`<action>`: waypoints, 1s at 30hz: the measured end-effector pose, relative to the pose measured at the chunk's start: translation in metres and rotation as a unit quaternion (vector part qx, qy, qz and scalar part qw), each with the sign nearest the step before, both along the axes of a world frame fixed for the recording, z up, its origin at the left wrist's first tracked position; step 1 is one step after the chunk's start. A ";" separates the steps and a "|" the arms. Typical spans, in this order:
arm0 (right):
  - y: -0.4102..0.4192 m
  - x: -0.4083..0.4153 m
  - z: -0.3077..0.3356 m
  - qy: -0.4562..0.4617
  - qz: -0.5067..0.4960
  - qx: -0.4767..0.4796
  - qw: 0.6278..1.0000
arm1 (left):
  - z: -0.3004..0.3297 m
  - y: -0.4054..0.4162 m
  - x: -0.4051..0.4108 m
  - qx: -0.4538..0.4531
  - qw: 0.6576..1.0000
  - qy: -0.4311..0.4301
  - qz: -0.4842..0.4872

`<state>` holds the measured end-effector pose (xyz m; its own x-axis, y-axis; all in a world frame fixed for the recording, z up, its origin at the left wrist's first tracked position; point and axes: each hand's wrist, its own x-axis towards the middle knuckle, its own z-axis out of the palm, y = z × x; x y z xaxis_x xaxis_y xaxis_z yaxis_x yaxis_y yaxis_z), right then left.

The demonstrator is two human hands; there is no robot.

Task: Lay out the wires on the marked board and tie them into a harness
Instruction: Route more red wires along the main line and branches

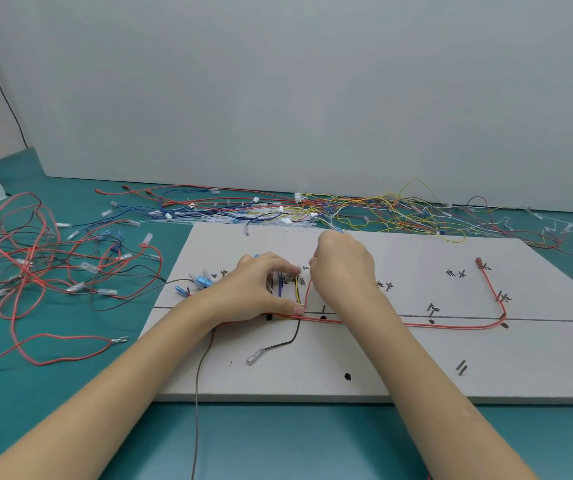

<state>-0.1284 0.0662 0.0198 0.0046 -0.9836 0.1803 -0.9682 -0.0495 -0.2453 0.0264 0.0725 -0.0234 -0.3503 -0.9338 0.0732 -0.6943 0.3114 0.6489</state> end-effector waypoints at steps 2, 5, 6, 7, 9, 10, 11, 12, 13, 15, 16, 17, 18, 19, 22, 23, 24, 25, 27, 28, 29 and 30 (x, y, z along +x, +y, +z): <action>-0.004 0.001 -0.004 -0.035 0.005 0.027 0.999 | 0.000 0.000 0.000 -0.001 1.000 -0.002 0.001; -0.009 0.000 -0.013 -0.138 0.012 0.061 0.988 | 0.000 0.002 0.000 -0.001 1.000 0.005 0.003; -0.010 -0.002 -0.015 -0.172 0.010 0.065 0.983 | 0.000 0.002 0.000 -0.001 1.000 0.006 0.004; -0.010 -0.004 -0.017 -0.203 0.008 0.066 0.977 | 0.000 0.002 0.000 0.000 1.000 0.006 0.004; -0.010 -0.008 -0.018 -0.263 0.004 0.071 0.962 | 0.001 0.003 0.000 0.000 1.000 0.005 0.003; -0.009 -0.010 -0.018 -0.298 0.000 0.077 0.951 | 0.001 0.003 0.000 0.001 1.000 0.003 0.002; -0.008 -0.012 -0.017 -0.337 -0.005 0.086 0.937 | 0.002 0.004 0.000 0.001 1.000 0.001 0.002; -0.007 -0.014 -0.016 -0.374 -0.011 0.098 0.922 | 0.003 0.005 -0.001 0.000 1.000 -0.003 0.003; -0.006 -0.016 -0.015 -0.406 -0.016 0.113 0.907 | 0.003 0.006 -0.001 -0.003 1.000 -0.009 0.004; -0.006 -0.021 -0.011 -0.454 -0.020 0.137 0.880 | 0.004 0.008 -0.002 -0.007 1.000 -0.021 0.005; -0.006 -0.023 -0.010 -0.468 -0.022 0.142 0.872 | 0.005 0.009 -0.002 -0.006 1.000 -0.028 0.005; -0.006 -0.026 -0.009 -0.474 -0.025 0.140 0.869 | 0.006 0.010 -0.003 -0.005 0.999 -0.036 0.006; -0.007 -0.029 -0.009 -0.471 -0.027 0.134 0.871 | 0.007 0.011 -0.003 -0.004 0.999 -0.046 0.010; -0.008 -0.031 -0.009 -0.458 -0.028 0.126 0.879 | 0.008 0.011 -0.003 -0.003 0.998 -0.056 0.015; -0.010 -0.031 -0.012 -0.308 -0.012 0.067 0.949 | 0.009 0.011 -0.005 -0.009 0.996 -0.079 0.029; -0.010 -0.028 -0.013 -0.240 -0.003 0.043 0.970 | 0.009 0.012 -0.005 -0.010 0.996 -0.082 0.031; -0.008 -0.024 -0.014 -0.186 0.006 0.022 0.982 | 0.009 0.012 -0.005 -0.011 0.996 -0.081 0.031; -0.007 -0.020 -0.014 -0.154 0.016 0.008 0.988 | 0.008 0.012 -0.005 -0.010 0.996 -0.080 0.030; -0.007 -0.014 -0.017 -0.135 0.036 -0.001 0.990 | 0.008 0.012 -0.005 -0.007 0.997 -0.074 0.026; -0.007 -0.013 -0.019 -0.137 0.042 -0.004 0.990 | 0.008 0.011 -0.005 -0.003 0.997 -0.068 0.024; -0.007 -0.013 -0.020 -0.141 0.047 -0.005 0.989 | 0.008 0.011 -0.005 0.003 0.998 -0.060 0.023; -0.008 -0.014 -0.021 -0.146 0.051 -0.005 0.988 | 0.008 0.012 -0.005 0.009 0.998 -0.051 0.023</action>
